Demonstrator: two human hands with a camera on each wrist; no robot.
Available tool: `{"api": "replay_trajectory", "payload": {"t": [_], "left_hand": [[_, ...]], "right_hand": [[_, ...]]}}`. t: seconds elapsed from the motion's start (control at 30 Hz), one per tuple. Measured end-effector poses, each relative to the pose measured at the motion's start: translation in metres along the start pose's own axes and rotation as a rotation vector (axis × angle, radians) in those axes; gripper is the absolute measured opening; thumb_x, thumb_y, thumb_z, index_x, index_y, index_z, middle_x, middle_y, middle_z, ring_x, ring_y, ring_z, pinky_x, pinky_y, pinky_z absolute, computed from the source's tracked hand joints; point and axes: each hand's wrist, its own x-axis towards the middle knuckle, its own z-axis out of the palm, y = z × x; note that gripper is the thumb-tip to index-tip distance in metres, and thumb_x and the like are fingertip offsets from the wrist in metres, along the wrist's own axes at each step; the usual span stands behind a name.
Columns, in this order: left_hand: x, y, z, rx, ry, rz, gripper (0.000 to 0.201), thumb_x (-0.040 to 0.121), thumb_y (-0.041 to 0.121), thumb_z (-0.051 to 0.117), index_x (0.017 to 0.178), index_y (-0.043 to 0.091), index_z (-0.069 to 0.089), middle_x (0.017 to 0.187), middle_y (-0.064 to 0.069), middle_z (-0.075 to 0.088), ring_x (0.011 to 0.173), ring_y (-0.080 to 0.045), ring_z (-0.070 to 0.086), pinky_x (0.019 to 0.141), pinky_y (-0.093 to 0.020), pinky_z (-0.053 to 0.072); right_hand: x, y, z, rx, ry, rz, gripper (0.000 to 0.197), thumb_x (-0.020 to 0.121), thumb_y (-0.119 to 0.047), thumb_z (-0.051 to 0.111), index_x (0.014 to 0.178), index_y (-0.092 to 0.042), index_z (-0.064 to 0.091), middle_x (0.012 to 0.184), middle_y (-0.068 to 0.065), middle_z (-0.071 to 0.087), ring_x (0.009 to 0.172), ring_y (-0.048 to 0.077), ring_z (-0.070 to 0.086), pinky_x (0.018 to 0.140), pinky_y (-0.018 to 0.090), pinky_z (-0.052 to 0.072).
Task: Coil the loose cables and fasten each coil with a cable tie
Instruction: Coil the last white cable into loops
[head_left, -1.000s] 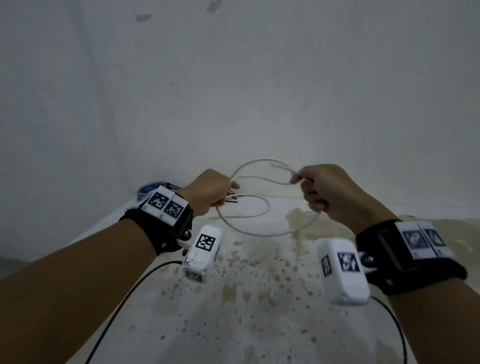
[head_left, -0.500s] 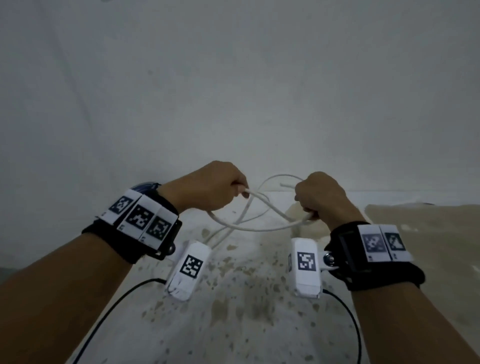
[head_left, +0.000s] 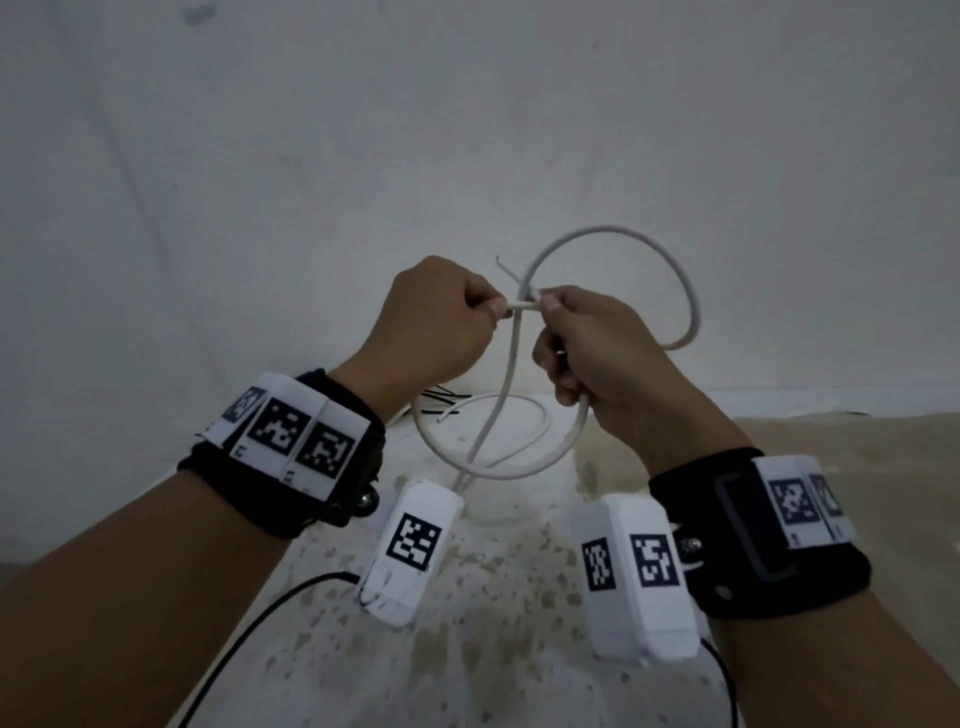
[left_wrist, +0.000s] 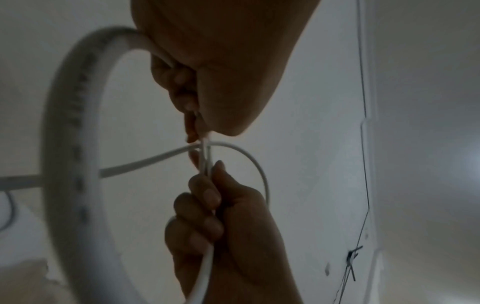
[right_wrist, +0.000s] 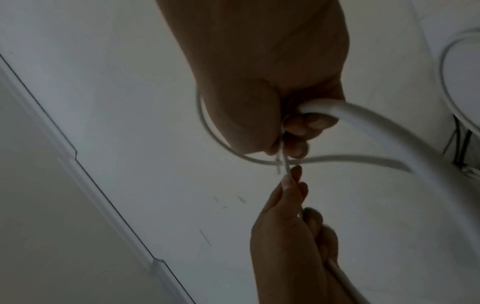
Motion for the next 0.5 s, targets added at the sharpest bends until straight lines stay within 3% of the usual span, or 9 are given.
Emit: {"api": "replay_trajectory", "payload": {"t": [0.07, 0.13, 0.17, 0.23, 0.3, 0.4, 0.5], "left_hand": [[0.005, -0.006, 0.0, 0.202, -0.028, -0.055, 0.018, 0.091, 0.024, 0.06, 0.091, 0.017, 0.077, 0.083, 0.003, 0.072, 0.075, -0.016, 0.063, 0.065, -0.023, 0.045], [0.01, -0.015, 0.002, 0.319, -0.079, -0.131, 0.018, 0.087, 0.022, 0.061, 0.093, 0.013, 0.075, 0.085, -0.002, 0.071, 0.077, -0.022, 0.064, 0.062, -0.026, 0.042], [0.01, -0.016, 0.004, 0.338, -0.109, -0.163, 0.018, 0.086, 0.023, 0.061, 0.092, 0.012, 0.074, 0.085, -0.003, 0.071, 0.077, -0.023, 0.064, 0.061, -0.025, 0.041], [0.008, -0.013, 0.008, 0.349, -0.132, -0.186, 0.015, 0.087, 0.024, 0.06, 0.087, 0.013, 0.07, 0.08, -0.002, 0.067, 0.077, -0.024, 0.064, 0.057, -0.026, 0.039], [0.005, -0.008, 0.01, 0.273, -0.135, -0.177, 0.016, 0.089, 0.024, 0.061, 0.083, 0.011, 0.069, 0.074, -0.002, 0.065, 0.073, -0.021, 0.064, 0.056, -0.028, 0.04], [0.001, -0.004, 0.009, -0.228, -0.21, -0.246, 0.013, 0.089, 0.022, 0.07, 0.084, 0.011, 0.076, 0.07, 0.003, 0.068, 0.053, -0.004, 0.051, 0.048, -0.019, 0.036], [-0.002, -0.004, 0.009, -0.527, -0.224, -0.364, 0.009, 0.087, 0.019, 0.072, 0.088, 0.011, 0.077, 0.08, -0.002, 0.072, 0.052, -0.007, 0.041, 0.044, -0.016, 0.031]], "right_hand": [[0.001, 0.001, -0.007, -0.379, -0.013, 0.038, 0.023, 0.102, -0.017, 0.044, 0.105, -0.006, 0.063, 0.066, 0.01, 0.066, 0.044, 0.014, 0.05, 0.045, 0.026, 0.042], [0.0, -0.002, -0.012, -0.654, -0.094, 0.052, 0.026, 0.1, -0.01, 0.044, 0.1, 0.002, 0.067, 0.079, 0.021, 0.07, 0.054, 0.023, 0.058, 0.051, 0.031, 0.051], [-0.001, -0.003, -0.012, -0.636, -0.136, 0.039, 0.027, 0.101, -0.01, 0.043, 0.096, 0.001, 0.067, 0.077, 0.019, 0.069, 0.054, 0.022, 0.058, 0.05, 0.03, 0.052], [-0.003, -0.005, -0.009, -0.372, -0.191, 0.043, 0.029, 0.103, -0.014, 0.043, 0.091, -0.004, 0.067, 0.065, 0.008, 0.061, 0.045, 0.014, 0.051, 0.044, 0.025, 0.047], [-0.002, -0.002, -0.006, -0.142, -0.166, 0.053, 0.027, 0.103, -0.015, 0.046, 0.091, -0.006, 0.069, 0.059, 0.002, 0.056, 0.041, 0.009, 0.044, 0.041, 0.022, 0.041], [0.005, 0.005, -0.005, 0.11, 0.004, 0.105, 0.019, 0.101, -0.013, 0.047, 0.101, -0.007, 0.065, 0.06, 0.001, 0.051, 0.039, 0.007, 0.036, 0.04, 0.021, 0.031], [0.006, 0.008, -0.009, 0.245, 0.024, 0.145, 0.019, 0.102, -0.014, 0.046, 0.113, -0.007, 0.06, 0.058, 0.001, 0.053, 0.043, 0.01, 0.034, 0.042, 0.023, 0.029]]}}
